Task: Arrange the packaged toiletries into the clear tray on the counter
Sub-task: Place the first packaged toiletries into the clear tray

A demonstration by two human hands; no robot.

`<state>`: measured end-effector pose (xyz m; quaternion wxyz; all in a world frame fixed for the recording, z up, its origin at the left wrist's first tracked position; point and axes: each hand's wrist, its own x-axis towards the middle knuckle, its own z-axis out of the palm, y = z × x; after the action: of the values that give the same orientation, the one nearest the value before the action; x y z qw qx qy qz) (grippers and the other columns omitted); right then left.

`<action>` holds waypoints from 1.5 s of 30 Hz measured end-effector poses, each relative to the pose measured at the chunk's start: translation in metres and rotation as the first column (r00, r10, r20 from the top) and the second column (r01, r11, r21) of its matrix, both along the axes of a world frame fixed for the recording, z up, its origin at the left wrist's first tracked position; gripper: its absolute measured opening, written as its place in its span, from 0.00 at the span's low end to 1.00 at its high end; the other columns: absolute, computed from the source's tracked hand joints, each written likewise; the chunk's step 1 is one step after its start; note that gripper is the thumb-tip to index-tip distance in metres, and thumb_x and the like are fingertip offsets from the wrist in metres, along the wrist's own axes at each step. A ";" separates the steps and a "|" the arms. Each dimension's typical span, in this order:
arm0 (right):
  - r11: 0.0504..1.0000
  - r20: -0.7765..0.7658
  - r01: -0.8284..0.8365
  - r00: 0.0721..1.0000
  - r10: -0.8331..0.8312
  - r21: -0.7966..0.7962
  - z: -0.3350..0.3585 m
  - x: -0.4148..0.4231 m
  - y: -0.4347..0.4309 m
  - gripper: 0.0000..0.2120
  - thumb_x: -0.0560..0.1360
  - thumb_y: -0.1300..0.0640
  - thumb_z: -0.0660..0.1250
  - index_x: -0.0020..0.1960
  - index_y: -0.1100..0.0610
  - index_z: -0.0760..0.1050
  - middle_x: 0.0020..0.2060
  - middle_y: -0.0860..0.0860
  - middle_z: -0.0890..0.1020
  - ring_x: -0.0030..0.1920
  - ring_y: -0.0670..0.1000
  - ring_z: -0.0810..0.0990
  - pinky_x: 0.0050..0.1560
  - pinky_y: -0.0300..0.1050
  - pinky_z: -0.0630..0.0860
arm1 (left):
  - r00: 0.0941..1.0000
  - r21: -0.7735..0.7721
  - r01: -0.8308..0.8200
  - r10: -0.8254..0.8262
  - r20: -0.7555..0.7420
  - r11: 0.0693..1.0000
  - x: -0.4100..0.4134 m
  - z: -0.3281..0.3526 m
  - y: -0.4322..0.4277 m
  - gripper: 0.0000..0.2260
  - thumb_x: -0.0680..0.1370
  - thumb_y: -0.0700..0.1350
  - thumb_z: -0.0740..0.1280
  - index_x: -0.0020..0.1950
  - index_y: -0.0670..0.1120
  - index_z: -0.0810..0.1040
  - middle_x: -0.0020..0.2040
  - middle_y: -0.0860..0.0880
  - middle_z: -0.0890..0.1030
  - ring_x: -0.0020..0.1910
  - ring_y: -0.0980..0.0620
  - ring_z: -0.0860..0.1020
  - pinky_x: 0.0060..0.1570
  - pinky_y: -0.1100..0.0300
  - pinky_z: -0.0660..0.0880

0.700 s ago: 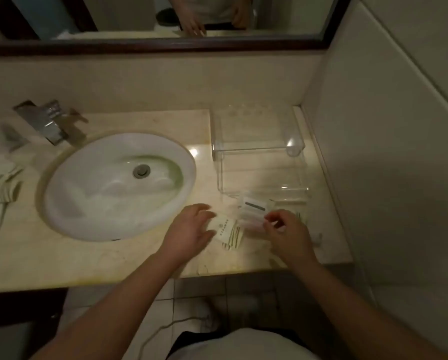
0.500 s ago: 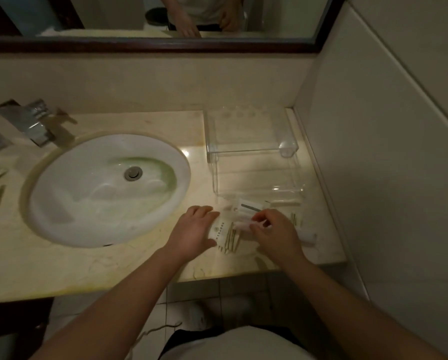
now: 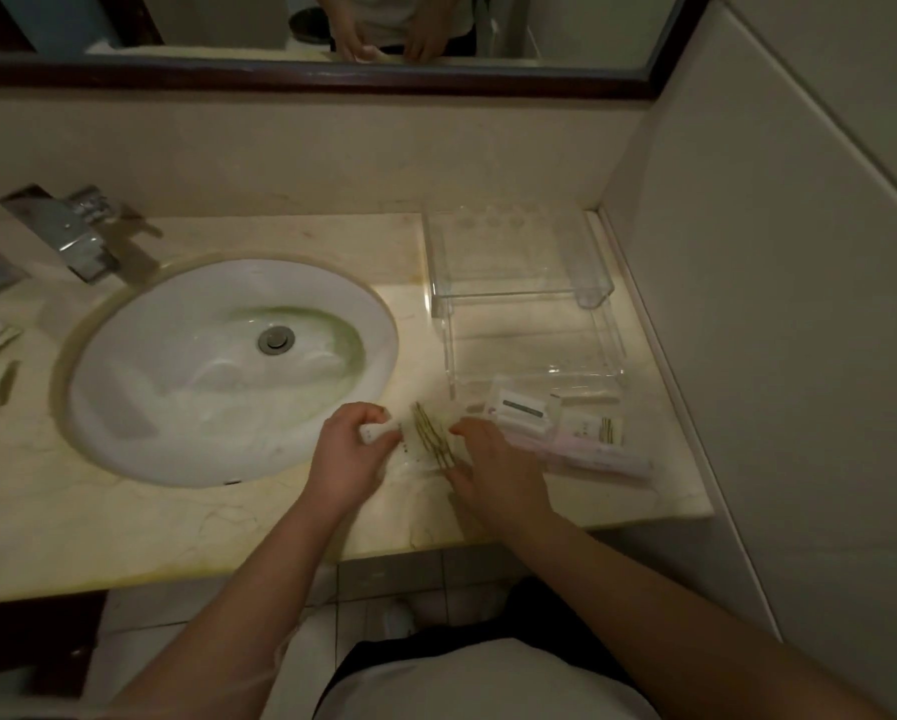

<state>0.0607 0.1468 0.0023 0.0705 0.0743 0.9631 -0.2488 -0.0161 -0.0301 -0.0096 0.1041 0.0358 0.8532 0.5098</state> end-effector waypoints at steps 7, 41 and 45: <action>0.985 0.125 -0.173 0.977 0.172 -0.006 0.001 -0.036 -0.012 0.31 0.74 0.47 0.68 0.74 0.52 0.61 0.71 0.51 0.67 0.59 0.56 0.78 0.55 0.52 0.77 | 0.938 0.102 -0.220 0.182 0.294 0.970 -0.002 0.002 -0.021 0.08 0.73 0.44 0.71 0.37 0.47 0.73 0.40 0.43 0.80 0.39 0.45 0.77 0.38 0.50 0.73; 0.482 0.223 0.518 0.809 -0.544 -0.706 0.089 -0.108 0.201 0.07 0.77 0.58 0.66 0.55 0.54 0.77 0.38 0.48 0.79 0.35 0.46 0.75 0.38 0.42 0.71 | 0.992 -0.082 0.118 -0.113 0.062 0.990 -0.121 0.057 0.141 0.05 0.74 0.39 0.69 0.47 0.47 0.81 0.44 0.52 0.81 0.44 0.51 0.80 0.46 0.56 0.76; 0.508 0.173 0.563 0.762 -0.624 -0.652 0.082 -0.110 0.221 0.09 0.76 0.58 0.66 0.56 0.55 0.77 0.42 0.48 0.81 0.37 0.46 0.77 0.38 0.42 0.71 | 0.942 -0.215 0.335 -0.328 0.067 0.917 -0.125 0.038 0.164 0.04 0.74 0.38 0.68 0.47 0.46 0.81 0.44 0.51 0.81 0.47 0.51 0.79 0.44 0.61 0.71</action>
<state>-0.0491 0.3682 0.0844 -0.0379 0.3581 0.7235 -0.5889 -0.1408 0.1342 0.0280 0.2048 0.1604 0.8850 0.3860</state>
